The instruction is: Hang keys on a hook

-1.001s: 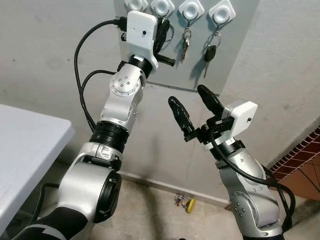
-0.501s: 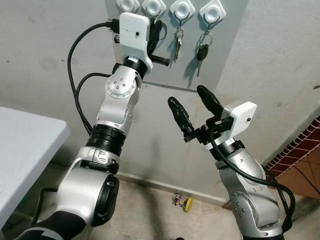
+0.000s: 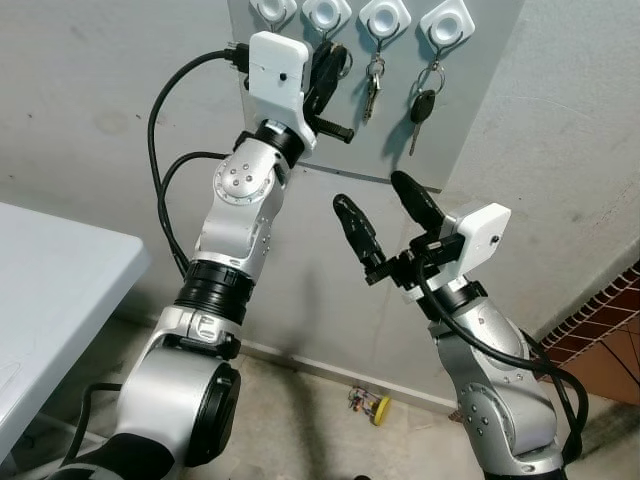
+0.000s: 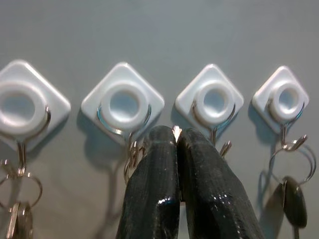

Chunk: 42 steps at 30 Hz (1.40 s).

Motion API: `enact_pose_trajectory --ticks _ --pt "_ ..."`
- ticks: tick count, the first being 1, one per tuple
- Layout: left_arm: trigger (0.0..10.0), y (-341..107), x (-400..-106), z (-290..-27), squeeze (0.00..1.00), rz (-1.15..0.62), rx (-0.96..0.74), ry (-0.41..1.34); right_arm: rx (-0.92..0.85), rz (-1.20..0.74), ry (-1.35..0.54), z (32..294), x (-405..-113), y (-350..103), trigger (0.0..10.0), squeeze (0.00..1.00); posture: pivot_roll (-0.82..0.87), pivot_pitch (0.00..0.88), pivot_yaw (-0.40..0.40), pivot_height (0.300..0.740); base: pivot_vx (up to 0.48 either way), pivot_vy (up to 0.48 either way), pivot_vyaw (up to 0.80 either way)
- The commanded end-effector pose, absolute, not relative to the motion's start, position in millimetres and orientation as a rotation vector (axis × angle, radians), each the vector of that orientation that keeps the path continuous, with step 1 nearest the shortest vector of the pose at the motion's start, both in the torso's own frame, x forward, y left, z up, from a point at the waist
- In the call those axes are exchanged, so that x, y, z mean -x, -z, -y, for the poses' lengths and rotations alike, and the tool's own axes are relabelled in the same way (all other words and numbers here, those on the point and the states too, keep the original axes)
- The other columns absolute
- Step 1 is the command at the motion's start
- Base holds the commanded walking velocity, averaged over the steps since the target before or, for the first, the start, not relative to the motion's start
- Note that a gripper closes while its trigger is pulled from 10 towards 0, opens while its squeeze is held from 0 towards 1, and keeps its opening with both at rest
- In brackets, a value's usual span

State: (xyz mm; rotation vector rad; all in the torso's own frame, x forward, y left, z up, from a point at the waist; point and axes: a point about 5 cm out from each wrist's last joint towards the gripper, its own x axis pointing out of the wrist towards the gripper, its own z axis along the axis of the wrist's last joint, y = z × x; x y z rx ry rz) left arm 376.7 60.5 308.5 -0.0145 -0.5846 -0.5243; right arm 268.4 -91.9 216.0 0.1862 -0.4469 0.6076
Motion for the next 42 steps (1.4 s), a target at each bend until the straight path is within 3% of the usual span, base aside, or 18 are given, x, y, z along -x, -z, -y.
enact_pose_trajectory --ticks 1,8,14,42 --pt "10.0 -312 -376 -64 0.0 0.599 0.014 0.519 -0.189 0.463 -0.627 89 -266 -219 10.0 0.0 -0.01 0.102 0.01 0.74 0.0 0.0 0.0" --pt "10.0 -321 -379 -86 0.0 0.641 0.048 0.357 -0.189 0.463 -0.628 89 -266 -219 10.0 0.0 -0.01 0.103 0.008 0.74 0.0 0.0 0.0" --pt "10.0 -320 -381 -94 0.0 0.618 0.071 0.328 -0.189 0.464 -0.628 90 -266 -220 10.0 0.0 -0.01 0.105 0.006 0.74 0.0 0.0 0.0" --pt "10.0 -308 -381 -82 0.0 0.54 0.083 0.369 -0.191 0.464 -0.628 90 -266 -221 10.0 0.0 -0.01 0.108 0.003 0.74 0.0 0.0 0.0"
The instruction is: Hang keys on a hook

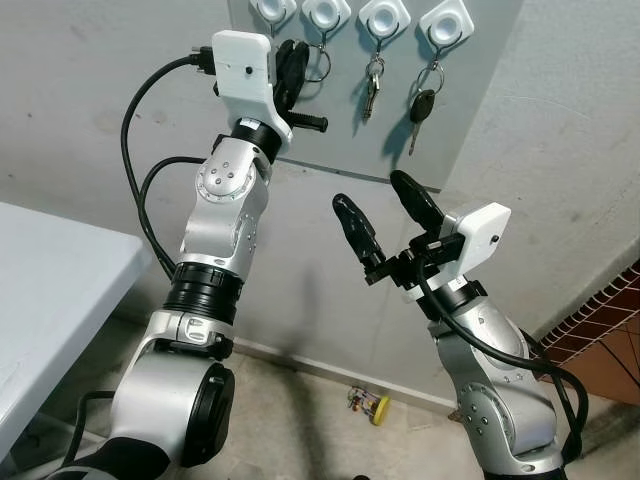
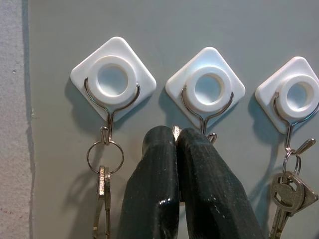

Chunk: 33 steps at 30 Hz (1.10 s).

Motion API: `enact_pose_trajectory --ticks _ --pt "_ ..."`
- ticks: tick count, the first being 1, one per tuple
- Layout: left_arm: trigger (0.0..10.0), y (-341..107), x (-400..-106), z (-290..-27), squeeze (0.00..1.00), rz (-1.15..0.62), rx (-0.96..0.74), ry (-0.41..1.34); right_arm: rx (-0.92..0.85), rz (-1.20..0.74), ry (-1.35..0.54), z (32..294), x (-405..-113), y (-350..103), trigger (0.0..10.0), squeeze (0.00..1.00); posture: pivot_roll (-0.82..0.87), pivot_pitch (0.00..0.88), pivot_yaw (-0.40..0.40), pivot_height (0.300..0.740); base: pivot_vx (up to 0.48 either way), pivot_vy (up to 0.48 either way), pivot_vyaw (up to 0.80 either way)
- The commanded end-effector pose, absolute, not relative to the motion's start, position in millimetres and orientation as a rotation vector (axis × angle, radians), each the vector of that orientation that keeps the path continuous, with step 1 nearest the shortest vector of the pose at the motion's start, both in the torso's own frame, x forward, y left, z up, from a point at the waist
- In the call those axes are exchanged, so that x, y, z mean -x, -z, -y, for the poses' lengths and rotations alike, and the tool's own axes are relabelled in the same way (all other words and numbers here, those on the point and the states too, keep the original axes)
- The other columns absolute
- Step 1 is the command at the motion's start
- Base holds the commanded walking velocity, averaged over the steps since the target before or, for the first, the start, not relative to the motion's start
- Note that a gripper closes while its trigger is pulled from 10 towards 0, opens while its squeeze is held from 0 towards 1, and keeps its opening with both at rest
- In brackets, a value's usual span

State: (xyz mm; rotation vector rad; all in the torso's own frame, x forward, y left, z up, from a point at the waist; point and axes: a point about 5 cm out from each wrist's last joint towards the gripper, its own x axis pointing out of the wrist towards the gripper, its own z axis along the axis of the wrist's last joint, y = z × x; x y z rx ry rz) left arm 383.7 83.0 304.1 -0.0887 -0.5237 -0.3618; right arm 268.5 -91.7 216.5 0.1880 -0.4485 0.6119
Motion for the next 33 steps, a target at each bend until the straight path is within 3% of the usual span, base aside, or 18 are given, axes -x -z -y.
enact_pose_trajectory --ticks 1,22,25,33 --pt "10.0 -308 -381 -82 0.0 0.54 0.083 0.369 -0.191 0.464 -0.628 90 -266 -221 10.0 0.0 -0.01 0.108 0.003 0.74 0.0 0.0 0.0" --pt "10.0 -308 -381 -82 0.0 0.54 0.083 0.369 -0.191 0.464 -0.628 90 -266 -221 10.0 0.0 -0.01 0.108 0.003 0.74 0.0 0.0 0.0" --pt "10.0 -288 -375 -62 0.0 0.407 0.127 0.467 -0.198 0.457 -0.623 91 -263 -220 10.0 0.0 -0.01 0.123 0.002 0.74 0.0 0.0 0.0" --pt "10.0 -286 -373 -59 0.0 0.399 0.128 0.481 -0.199 0.457 -0.62 90 -263 -219 10.0 0.0 -0.01 0.121 0.004 0.74 0.0 0.0 0.0"
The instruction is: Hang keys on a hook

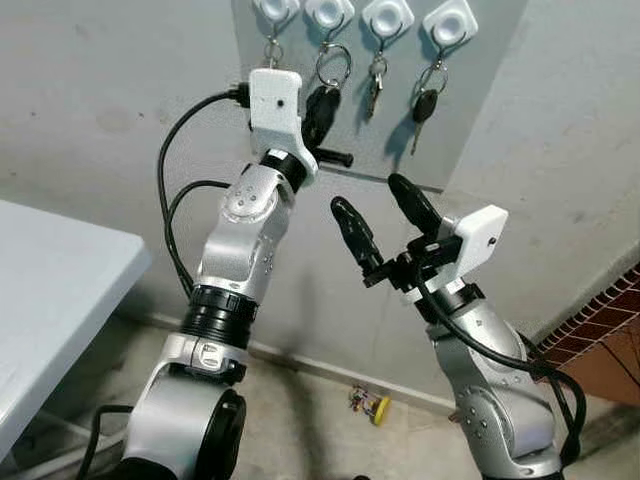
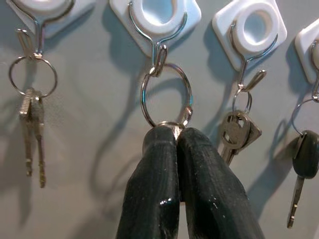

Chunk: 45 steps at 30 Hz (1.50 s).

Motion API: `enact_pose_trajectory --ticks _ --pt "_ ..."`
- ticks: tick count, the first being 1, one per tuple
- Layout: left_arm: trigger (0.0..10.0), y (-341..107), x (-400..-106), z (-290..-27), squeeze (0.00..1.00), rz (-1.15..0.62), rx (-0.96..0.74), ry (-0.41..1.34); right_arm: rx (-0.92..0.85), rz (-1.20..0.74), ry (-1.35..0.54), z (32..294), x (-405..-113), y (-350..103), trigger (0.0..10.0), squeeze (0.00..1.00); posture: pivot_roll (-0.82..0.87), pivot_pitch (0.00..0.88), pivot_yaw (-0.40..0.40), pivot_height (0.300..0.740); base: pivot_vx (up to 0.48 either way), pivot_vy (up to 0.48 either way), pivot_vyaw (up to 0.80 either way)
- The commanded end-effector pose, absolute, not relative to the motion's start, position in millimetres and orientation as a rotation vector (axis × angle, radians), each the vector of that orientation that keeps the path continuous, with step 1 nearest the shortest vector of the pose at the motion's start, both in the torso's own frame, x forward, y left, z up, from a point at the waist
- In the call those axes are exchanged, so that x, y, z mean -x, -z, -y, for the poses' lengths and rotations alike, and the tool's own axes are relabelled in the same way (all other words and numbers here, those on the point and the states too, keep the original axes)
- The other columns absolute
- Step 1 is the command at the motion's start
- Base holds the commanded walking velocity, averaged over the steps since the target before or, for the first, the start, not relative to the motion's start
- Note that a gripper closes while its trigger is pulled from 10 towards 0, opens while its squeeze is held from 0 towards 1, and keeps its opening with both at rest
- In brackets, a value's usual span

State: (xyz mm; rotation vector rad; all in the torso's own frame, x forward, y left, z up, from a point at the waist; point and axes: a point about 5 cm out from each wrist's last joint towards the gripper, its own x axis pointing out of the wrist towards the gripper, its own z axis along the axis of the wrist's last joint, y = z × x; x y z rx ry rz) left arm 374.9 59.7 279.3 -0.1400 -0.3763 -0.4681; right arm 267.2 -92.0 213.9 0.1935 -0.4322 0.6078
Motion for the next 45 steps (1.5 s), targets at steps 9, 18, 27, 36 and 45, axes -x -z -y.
enact_pose_trajectory --ticks 9,18,27,36,45 --pt "10.0 -288 -369 -61 0.0 0.397 0.131 0.482 -0.204 0.455 -0.623 90 -263 -219 10.0 0.0 -0.01 0.117 0.003 0.74 0.0 0.0 0.0" --pt "10.0 -286 -366 -62 0.93 0.4 0.205 0.545 -0.202 0.454 -0.622 91 -263 -219 10.0 0.0 -0.01 0.12 0.003 0.74 0.0 0.0 0.0" --pt "10.0 -283 -369 -67 1.0 0.375 0.252 0.532 -0.205 0.457 -0.619 91 -262 -220 10.0 0.0 -0.01 0.127 0.004 0.74 0.0 0.0 0.0" --pt "10.0 -274 -368 -66 1.0 0.34 0.247 0.553 -0.211 0.446 -0.607 93 -259 -218 10.0 0.0 -0.02 0.141 0.007 0.74 0.0 0.0 0.0" --pt "10.0 -265 -366 -71 1.0 0.316 0.218 0.55 -0.211 0.444 -0.608 93 -260 -217 10.0 0.0 -0.02 0.141 0.006 0.74 0.0 0.0 0.0"
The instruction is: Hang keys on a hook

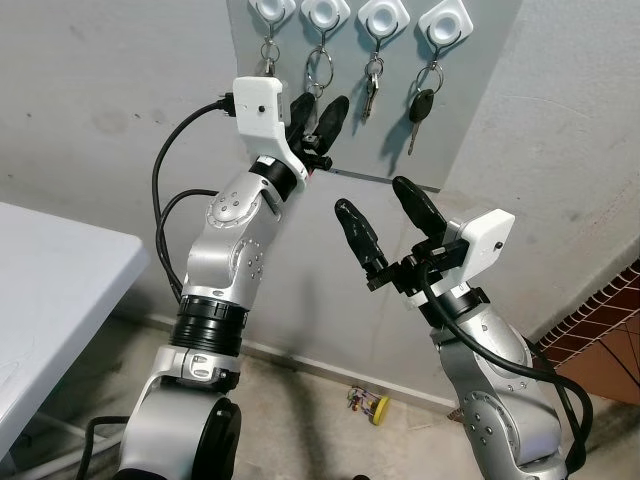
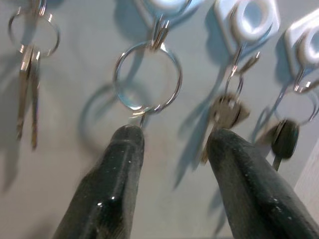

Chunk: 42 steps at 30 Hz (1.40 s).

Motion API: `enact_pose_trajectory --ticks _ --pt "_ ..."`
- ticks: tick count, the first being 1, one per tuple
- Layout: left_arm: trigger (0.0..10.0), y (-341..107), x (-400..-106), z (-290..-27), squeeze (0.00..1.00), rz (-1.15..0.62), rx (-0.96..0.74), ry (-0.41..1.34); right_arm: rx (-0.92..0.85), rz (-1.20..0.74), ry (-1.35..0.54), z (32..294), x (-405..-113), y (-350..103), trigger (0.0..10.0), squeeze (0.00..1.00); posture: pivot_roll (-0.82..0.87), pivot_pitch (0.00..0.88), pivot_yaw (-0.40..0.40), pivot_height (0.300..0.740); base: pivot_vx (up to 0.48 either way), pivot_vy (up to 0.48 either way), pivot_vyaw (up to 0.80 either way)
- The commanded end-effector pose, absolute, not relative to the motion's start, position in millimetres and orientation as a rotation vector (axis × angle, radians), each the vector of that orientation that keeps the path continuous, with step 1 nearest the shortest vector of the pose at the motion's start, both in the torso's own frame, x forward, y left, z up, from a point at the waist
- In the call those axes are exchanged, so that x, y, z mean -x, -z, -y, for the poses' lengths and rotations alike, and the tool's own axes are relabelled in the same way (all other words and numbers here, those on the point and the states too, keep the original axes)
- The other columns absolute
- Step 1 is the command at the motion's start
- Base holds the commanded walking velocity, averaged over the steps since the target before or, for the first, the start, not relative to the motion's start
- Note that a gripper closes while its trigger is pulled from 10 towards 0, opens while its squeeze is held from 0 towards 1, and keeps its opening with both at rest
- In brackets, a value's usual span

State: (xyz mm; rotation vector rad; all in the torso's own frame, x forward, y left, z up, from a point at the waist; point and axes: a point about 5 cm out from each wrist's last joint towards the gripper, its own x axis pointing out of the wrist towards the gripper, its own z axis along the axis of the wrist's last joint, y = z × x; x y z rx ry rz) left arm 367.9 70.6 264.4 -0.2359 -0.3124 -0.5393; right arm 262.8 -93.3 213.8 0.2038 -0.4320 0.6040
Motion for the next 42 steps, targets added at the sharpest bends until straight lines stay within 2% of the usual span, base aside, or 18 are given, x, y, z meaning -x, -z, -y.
enact_pose_trajectory --ticks 1,6,12,13,19,24,25,26,27,28,35,37,39,40,41,42 --pt "10.0 -264 -365 -71 1.0 0.313 0.215 0.549 -0.212 0.444 -0.608 93 -260 -217 10.0 0.0 -0.02 0.141 0.006 0.74 0.0 0.0 0.0" --pt "10.0 -249 -362 -73 1.0 0.284 0.194 0.547 -0.218 0.433 -0.603 94 -260 -214 10.0 0.0 -0.02 0.139 0.007 0.74 0.0 0.0 0.0" --pt "10.0 -208 -354 -71 1.0 0.192 0.127 0.532 -0.225 0.382 -0.564 101 -262 -196 10.0 0.0 -0.02 0.134 0.007 0.74 0.0 0.0 0.0" --pt "10.0 -190 -349 -72 1.0 0.151 0.131 0.522 -0.224 0.344 -0.525 107 -264 -183 10.0 0.0 -0.02 0.134 0.007 0.74 0.0 0.0 0.0" --pt "10.0 -152 -340 -82 1.0 0.072 0.119 0.474 -0.229 0.251 -0.431 123 -267 -151 10.0 0.0 -0.02 0.129 0.006 0.74 0.0 0.0 0.0" --pt "10.0 -105 -332 -102 1.0 -0.009 0.063 0.388 -0.211 0.105 -0.291 144 -266 -104 10.0 0.0 -0.01 0.123 0.005 0.74 0.0 0.0 0.0" --pt "10.0 -94 -330 -107 0.76 -0.045 0.054 0.358 -0.205 0.068 -0.261 149 -264 -92 10.0 0.0 -0.02 0.12 0.004 0.74 0.0 0.0 0.0" --pt "10.0 -85 -329 -111 0.58 -0.078 0.045 0.339 -0.203 0.038 -0.238 152 -262 -83 10.0 0.0 -0.02 0.12 0.004 0.74 0.0 0.0 0.0" --pt "10.0 -79 -328 -113 0.58 -0.097 0.039 0.329 -0.201 0.019 -0.224 155 -261 -77 10.0 0.0 -0.02 0.12 0.004 0.74 0.0 0.0 0.0" --pt "10.0 -66 -324 -118 0.0 -0.14 0.05 0.304 -0.192 -0.027 -0.195 160 -257 -62 10.0 0.0 -0.02 0.117 0.005 0.74 0.0 0.0 0.0" --pt "10.0 -13 -297 -128 0.0 -0.352 -0.1 0.295 -0.132 -0.296 -0.102 178 -227 4 10.0 0.0 -0.02 0.114 0.009 0.74 0.0 0.0 0.0" --pt "10.0 3 -286 -131 0.0 -0.45 -0.052 0.294 -0.134 -0.363 -0.066 183 -217 19 10.0 0.0 -0.02 0.115 0.009 0.74 0.0 0.0 0.0" --pt "10.0 9 -281 -133 0.0 -0.482 -0.073 0.291 -0.144 -0.393 -0.047 184 -213 26 10.0 0.0 -0.03 0.114 0.014 0.74 0.0 0.0 0.0" --pt "10.0 17 -274 -135 0.07 -0.524 -0.082 0.298 -0.134 -0.441 -0.034 186 -207 35 10.0 0.0 -0.03 0.112 0.016 0.74 0.0 0.0 0.0" --pt "10.0 24 -268 -137 1.0 -0.556 -0.101 0.3 -0.126 -0.493 -0.013 188 -199 44 10.0 0.0 -0.03 0.111 0.018 0.74 0.0 0.0 0.0" --pt "10.0 30 -262 -139 1.0 -0.581 -0.116 0.298 -0.113 -0.534 0.011 190 -193 52 10.0 0.0 -0.03 0.111 0.018 0.74 0.0 0.0 0.0"
